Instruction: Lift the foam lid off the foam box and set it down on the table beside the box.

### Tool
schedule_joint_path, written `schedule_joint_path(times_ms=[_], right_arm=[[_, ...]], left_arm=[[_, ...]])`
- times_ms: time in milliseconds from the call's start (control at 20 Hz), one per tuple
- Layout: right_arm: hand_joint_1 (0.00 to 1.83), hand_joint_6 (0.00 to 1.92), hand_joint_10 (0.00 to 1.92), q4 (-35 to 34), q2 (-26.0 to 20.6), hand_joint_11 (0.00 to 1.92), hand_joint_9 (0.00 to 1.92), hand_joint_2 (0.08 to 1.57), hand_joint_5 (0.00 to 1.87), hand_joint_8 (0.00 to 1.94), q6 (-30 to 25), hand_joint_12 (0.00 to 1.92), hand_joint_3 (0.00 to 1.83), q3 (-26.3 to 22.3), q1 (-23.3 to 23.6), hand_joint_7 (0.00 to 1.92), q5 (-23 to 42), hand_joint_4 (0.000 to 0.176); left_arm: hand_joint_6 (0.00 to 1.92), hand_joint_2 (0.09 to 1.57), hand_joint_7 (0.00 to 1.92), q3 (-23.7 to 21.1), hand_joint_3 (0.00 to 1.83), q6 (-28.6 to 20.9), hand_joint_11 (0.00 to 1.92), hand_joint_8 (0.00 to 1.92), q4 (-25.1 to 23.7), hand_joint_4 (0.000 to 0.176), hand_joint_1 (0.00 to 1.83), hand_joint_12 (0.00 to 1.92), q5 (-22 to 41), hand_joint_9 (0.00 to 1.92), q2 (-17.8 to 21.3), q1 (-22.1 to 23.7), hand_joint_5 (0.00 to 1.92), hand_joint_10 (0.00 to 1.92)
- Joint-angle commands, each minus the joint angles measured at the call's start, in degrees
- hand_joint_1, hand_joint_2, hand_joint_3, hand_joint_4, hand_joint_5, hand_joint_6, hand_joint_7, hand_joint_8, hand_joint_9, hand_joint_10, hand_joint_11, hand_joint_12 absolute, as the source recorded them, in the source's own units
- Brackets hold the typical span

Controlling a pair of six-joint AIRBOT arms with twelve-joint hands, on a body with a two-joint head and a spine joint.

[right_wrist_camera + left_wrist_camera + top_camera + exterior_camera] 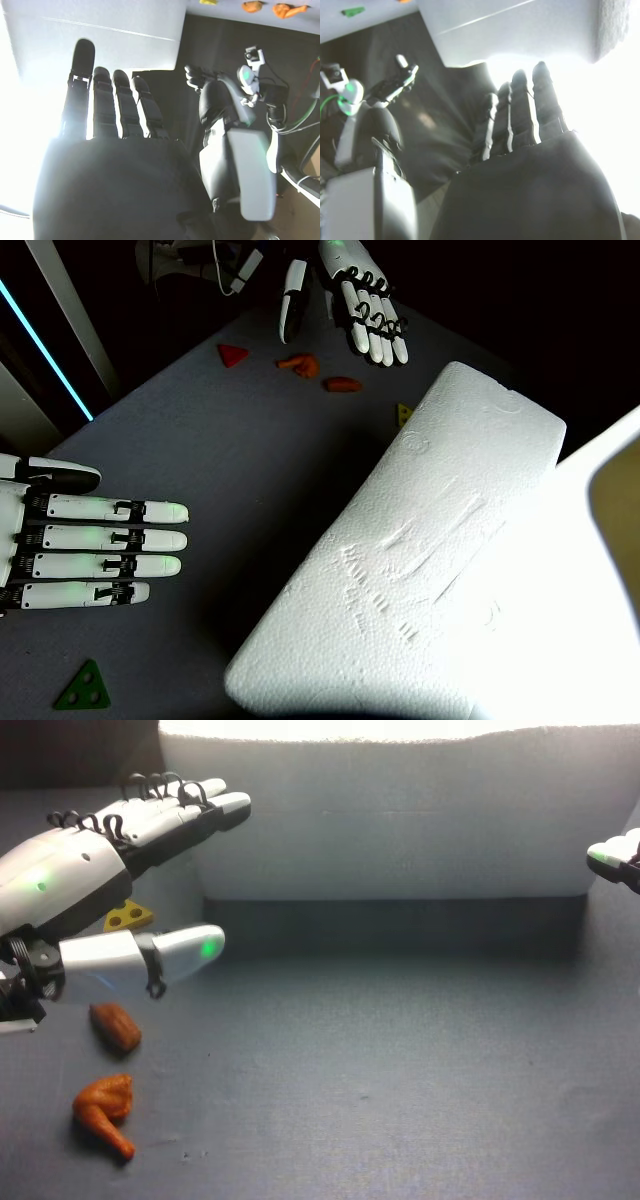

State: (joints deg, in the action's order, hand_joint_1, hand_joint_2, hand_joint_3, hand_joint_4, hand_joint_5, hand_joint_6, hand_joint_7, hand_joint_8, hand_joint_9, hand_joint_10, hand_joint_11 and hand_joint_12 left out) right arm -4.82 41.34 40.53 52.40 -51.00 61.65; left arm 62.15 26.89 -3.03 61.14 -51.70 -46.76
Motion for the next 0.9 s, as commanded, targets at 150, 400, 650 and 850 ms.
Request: schedule_joint_path(times_ms=[150,400,650,850], right_arm=[[0.51,0.0,0.0,-1.2,-0.3,0.0,0.0,1.3,0.0,0.0,-0.1,0.0,0.02,0.3,0.4,0.0,7.1,0.0],[0.52,0.0,0.0,-4.6,-0.8,0.0,0.0,1.3,0.0,0.0,0.1,0.0,0.02,0.1,-1.5,0.0,11.5,0.0],[0.53,0.0,0.0,-9.1,-1.2,0.0,0.0,1.36,0.0,0.0,1.9,0.42,0.0,-0.4,-2.4,0.0,16.2,0.0],[0.63,0.0,0.01,-12.7,-1.2,0.0,0.03,1.35,0.0,0.0,3.4,0.72,0.0,0.1,-2.6,0.0,18.2,0.0]], left_arm=[[0.0,1.32,0.0,0.3,0.01,-0.7,0.0,0.0,1.1,0.067,0.31,0.0,7.8,0.0,-0.2,0.1,0.02,0.0],[0.0,1.31,0.0,0.0,0.0,0.0,0.0,0.0,3.6,0.058,0.32,0.0,10.9,0.0,0.2,-1.7,0.02,0.0],[0.0,1.29,0.02,-0.6,0.01,2.2,0.01,0.0,7.5,0.037,0.34,0.24,14.2,0.01,1.1,-3.2,0.09,0.0],[0.0,1.29,0.12,0.4,0.0,3.3,0.0,0.01,11.2,0.013,0.52,0.74,15.6,0.1,1.0,-3.1,0.1,0.02]])
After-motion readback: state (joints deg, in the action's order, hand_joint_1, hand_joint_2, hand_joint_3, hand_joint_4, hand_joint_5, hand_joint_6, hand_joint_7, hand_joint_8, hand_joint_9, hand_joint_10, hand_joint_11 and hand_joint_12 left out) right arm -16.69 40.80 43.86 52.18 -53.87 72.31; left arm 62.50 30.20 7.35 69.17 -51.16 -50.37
